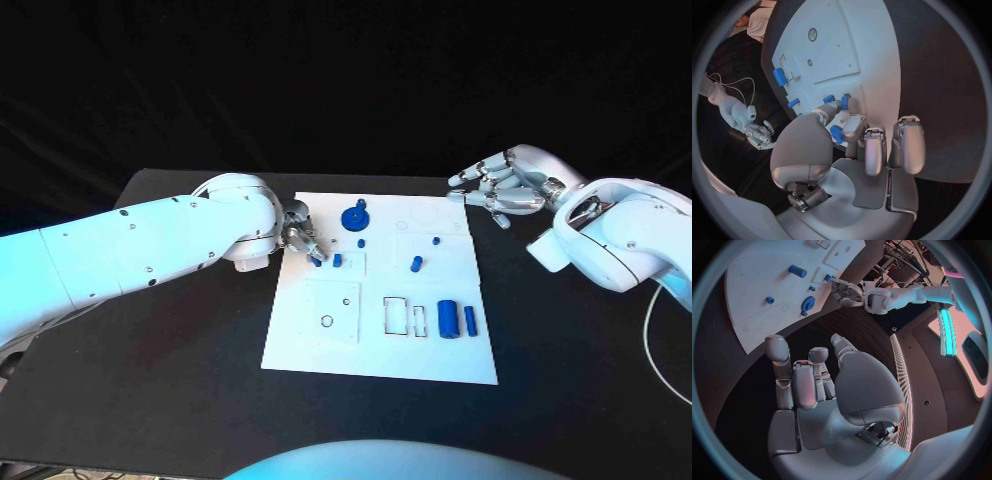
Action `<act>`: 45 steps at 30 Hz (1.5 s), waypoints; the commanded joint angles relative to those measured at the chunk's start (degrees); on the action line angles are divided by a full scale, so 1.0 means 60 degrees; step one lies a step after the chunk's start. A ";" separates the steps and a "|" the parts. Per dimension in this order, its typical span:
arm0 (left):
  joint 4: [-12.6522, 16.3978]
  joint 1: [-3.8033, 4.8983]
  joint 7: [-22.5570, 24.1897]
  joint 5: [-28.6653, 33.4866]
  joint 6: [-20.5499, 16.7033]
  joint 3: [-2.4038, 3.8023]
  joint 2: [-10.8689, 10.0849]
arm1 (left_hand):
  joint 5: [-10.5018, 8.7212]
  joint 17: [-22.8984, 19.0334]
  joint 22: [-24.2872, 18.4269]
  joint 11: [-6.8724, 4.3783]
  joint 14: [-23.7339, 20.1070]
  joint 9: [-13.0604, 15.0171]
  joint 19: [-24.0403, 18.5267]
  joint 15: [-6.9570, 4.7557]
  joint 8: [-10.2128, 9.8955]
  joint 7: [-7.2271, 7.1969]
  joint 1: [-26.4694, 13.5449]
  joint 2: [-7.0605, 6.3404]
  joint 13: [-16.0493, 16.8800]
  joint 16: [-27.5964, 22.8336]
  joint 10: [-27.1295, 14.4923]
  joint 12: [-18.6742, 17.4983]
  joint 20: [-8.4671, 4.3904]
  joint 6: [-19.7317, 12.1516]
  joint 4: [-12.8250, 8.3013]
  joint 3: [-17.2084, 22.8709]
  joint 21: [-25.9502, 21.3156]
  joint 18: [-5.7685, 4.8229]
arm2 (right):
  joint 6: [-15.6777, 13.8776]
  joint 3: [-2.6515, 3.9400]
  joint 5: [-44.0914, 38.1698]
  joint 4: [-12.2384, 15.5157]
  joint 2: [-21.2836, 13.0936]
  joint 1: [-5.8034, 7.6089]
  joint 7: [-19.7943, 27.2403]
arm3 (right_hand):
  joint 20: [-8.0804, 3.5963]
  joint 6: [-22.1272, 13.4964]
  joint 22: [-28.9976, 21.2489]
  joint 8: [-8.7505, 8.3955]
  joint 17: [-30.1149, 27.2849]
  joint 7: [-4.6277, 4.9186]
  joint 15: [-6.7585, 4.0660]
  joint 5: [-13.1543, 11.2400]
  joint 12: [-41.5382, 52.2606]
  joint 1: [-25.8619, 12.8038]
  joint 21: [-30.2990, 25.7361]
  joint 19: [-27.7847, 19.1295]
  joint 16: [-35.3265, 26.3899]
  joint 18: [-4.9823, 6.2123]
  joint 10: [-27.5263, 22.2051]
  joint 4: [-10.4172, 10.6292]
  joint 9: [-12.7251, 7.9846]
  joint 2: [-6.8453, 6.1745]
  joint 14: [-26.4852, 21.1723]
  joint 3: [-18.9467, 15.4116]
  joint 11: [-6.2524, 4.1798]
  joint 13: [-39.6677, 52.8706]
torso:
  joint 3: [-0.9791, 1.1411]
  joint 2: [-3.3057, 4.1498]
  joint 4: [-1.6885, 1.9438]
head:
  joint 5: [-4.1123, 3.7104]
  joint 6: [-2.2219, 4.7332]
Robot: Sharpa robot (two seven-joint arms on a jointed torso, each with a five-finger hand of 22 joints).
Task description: Assemble the parts on the task board
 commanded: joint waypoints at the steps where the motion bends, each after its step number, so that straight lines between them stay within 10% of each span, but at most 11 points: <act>1: 0.0044 -0.0037 0.0143 -0.0605 0.0259 -0.0022 0.0029 | -0.0002 0.2510 0.1714 -0.0017 0.1022 -0.0029 0.0603 -0.0059 -0.0048 -0.0020 0.0187 0.0035 0.0021 0.0023 0.0060 0.0018 -0.0084 0.0092 -0.0033 -0.0075 0.0041 0.0013 | 0.0097 0.0002 -0.0015 0.0008 0.0007 -0.0006 0.0082 | -0.0006 -0.0039 -0.0007 0.0039 -0.0008 -0.0011 -0.0050 0.0049 0.0041 0.0059 -0.0033 -0.0009 -0.0050 0.0191 -0.0057 0.0060 -0.0008 0.0022 0.0364 -0.0012 -0.0002 -0.0013 | 0.0003 0.0000 -0.0007 | 0.0006 -0.0004; 32: 0.0014 -0.0035 -0.0172 -0.0162 0.0922 -0.0021 0.0009 | 0.0014 0.2510 0.1787 0.0004 0.1022 -0.0098 0.0638 -0.0037 -0.0108 0.0002 -0.0244 0.0693 0.0192 0.0023 0.0193 0.0144 -0.0068 0.0243 0.0638 -0.0215 0.0115 -0.0009 | 0.0086 0.0002 -0.0014 0.0030 -0.0004 -0.0006 0.0073 | -0.0006 -0.0041 -0.0039 0.0040 -0.0018 -0.0010 -0.0050 0.0062 0.0040 0.0061 -0.0052 -0.0018 -0.0059 0.0196 -0.0060 0.0070 -0.0008 0.0031 0.0362 -0.0017 -0.0002 -0.0019 | 0.0003 -0.0003 0.0003 | -0.0017 -0.0049; 45: -0.0034 -0.0033 -0.0186 -0.0035 0.0778 -0.0021 0.0059 | -0.0025 0.2510 0.1796 0.0017 0.1022 -0.0082 0.0641 -0.0028 -0.0091 0.0018 -0.0664 0.0609 0.0215 0.0023 0.0211 0.0150 -0.0060 0.0297 0.0963 -0.0543 0.0105 -0.0008 | 0.0073 0.0002 -0.0014 0.0040 -0.0012 -0.0006 0.0070 | -0.0006 -0.0042 -0.0024 0.0041 -0.0018 -0.0011 -0.0050 0.0069 0.0043 0.0064 -0.0045 -0.0010 -0.0060 0.0193 -0.0059 0.0072 -0.0008 0.0034 0.0363 -0.0017 -0.0002 -0.0016 | 0.0005 -0.0003 0.0001 | -0.0026 -0.0044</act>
